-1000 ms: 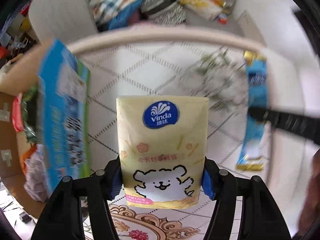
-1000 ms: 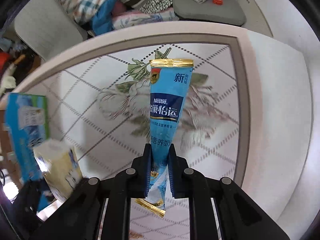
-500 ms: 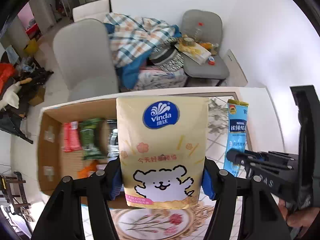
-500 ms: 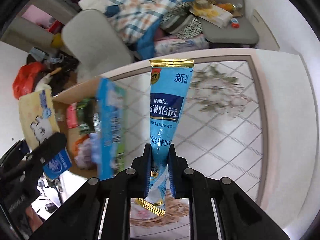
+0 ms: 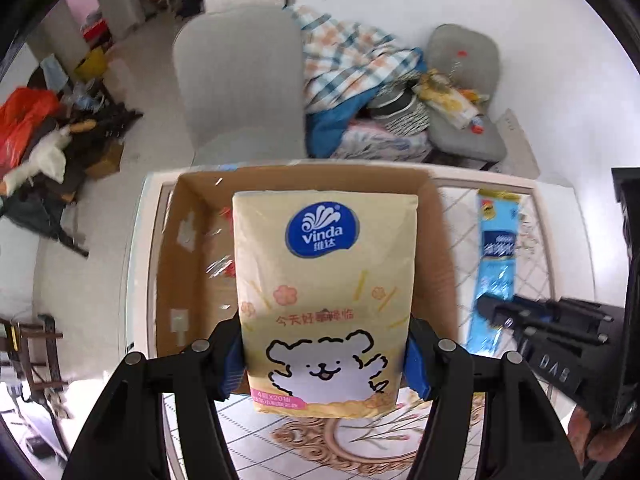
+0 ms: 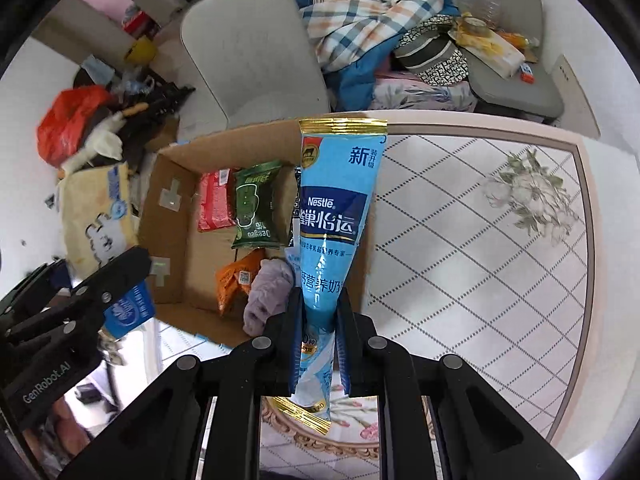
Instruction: Organize soft objects
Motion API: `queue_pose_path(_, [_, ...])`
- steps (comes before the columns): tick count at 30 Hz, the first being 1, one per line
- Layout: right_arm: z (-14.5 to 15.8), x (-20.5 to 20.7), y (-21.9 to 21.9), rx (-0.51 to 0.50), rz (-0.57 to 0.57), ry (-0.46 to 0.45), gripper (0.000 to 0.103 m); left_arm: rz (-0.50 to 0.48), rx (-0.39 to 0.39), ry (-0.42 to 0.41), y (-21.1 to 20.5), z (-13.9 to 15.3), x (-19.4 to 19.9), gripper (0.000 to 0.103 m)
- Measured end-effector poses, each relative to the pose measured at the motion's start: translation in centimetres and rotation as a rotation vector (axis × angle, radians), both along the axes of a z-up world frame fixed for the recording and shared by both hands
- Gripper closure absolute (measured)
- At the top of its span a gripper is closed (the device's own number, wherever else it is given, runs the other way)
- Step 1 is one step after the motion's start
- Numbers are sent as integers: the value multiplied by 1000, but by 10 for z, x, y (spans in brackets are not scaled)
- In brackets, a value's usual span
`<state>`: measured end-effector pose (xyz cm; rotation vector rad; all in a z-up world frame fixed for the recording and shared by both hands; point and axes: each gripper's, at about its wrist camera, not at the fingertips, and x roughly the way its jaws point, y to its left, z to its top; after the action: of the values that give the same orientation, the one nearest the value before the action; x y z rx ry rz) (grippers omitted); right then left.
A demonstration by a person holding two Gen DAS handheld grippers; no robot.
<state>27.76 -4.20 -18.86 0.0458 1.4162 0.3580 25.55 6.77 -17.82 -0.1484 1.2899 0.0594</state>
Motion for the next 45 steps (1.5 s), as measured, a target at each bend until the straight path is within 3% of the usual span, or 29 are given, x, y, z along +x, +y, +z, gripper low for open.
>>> queue_pose_path(6, [-31, 20, 43, -129, 33, 7, 87, 20, 2, 112, 41, -51, 9, 42])
queue_pose_path(12, [-67, 35, 59, -236, 65, 41, 87, 37, -9, 205, 64, -99, 19, 42])
queue_pose_path(22, [-103, 39, 55, -287, 50, 96, 87, 40, -22, 308, 69, -140, 19, 42])
queue_pose_path(29, [-102, 38, 55, -299, 34, 104, 83, 77, -37, 309, 70, -138, 16, 41])
queue_pose_path(34, [-90, 34, 55, -281, 26, 95, 68, 75, -14, 262, 67, -118, 15, 38])
queue_pose_path(41, [-72, 22, 56, -240, 6, 71, 65, 63, -3, 187, 58, -83, 10, 38])
queue_pose_path(45, [-64, 10, 57, -227, -2, 51, 54, 66, 9, 132, 57, -66, -1, 37])
